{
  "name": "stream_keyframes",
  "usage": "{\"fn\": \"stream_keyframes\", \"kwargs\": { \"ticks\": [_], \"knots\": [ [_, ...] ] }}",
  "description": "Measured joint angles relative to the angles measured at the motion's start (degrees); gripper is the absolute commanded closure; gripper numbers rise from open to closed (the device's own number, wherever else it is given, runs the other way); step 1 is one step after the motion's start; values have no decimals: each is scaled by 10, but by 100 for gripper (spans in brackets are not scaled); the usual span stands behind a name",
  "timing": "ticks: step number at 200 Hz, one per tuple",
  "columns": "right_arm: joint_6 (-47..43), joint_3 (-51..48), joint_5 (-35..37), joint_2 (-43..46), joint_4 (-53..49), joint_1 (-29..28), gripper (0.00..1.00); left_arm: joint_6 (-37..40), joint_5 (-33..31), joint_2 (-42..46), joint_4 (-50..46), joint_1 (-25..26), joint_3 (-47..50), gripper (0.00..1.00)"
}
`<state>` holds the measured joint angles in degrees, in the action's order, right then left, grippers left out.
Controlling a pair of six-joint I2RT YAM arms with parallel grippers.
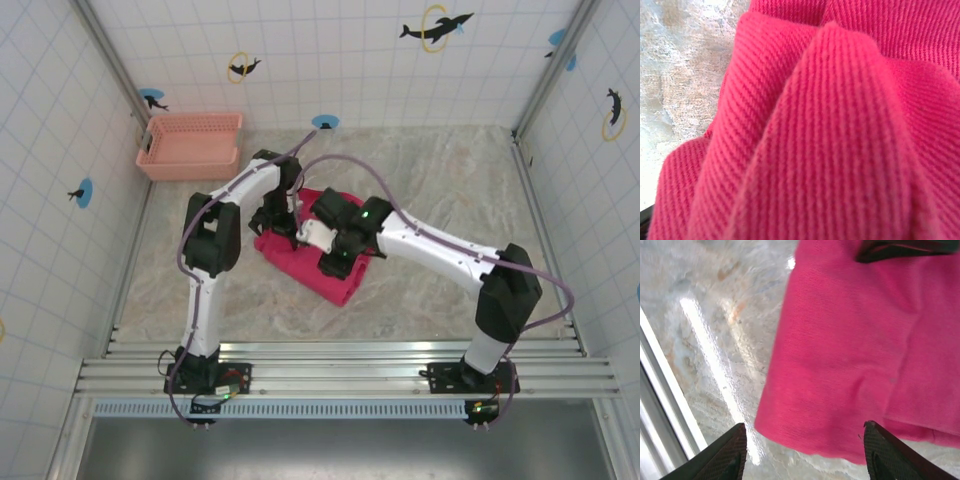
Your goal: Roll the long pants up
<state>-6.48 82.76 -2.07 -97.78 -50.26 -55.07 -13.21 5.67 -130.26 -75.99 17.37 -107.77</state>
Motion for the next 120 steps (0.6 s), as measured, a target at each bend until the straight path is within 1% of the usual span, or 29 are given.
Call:
{"fn": "stream_keyframes", "kwargs": {
  "ticks": [21, 34, 47, 73, 83, 86, 103, 115, 120],
  "knots": [
    [-2, -59, 71, -10, 46, -69, 34, 8, 0, 0, 0, 0, 0, 3],
    [-7, -78, 114, -28, 70, -96, 33, 12, -1, 0, 0, 0, 0, 3],
    [-12, -84, 156, -57, 100, -112, 33, 14, -1, 0, 0, 0, 0, 3],
    [-25, -106, 243, -113, 173, -124, 33, 22, -2, 0, 0, 0, 0, 3],
    [-29, -109, 267, -132, 186, -124, 33, 25, -2, 0, 0, 0, 0, 2],
    [-30, -108, 284, -137, 189, -124, 33, 25, -2, 0, 0, 0, 0, 3],
    [-33, -98, 315, -150, 199, -125, 33, 29, -4, 0, 0, 0, -1, 3],
    [-34, -88, 334, -161, 199, -125, 35, 30, -8, 0, 2, 0, -1, 3],
    [-34, -85, 340, -165, 199, -124, 38, 30, -10, 0, 2, 0, -2, 2]
  ]
}}
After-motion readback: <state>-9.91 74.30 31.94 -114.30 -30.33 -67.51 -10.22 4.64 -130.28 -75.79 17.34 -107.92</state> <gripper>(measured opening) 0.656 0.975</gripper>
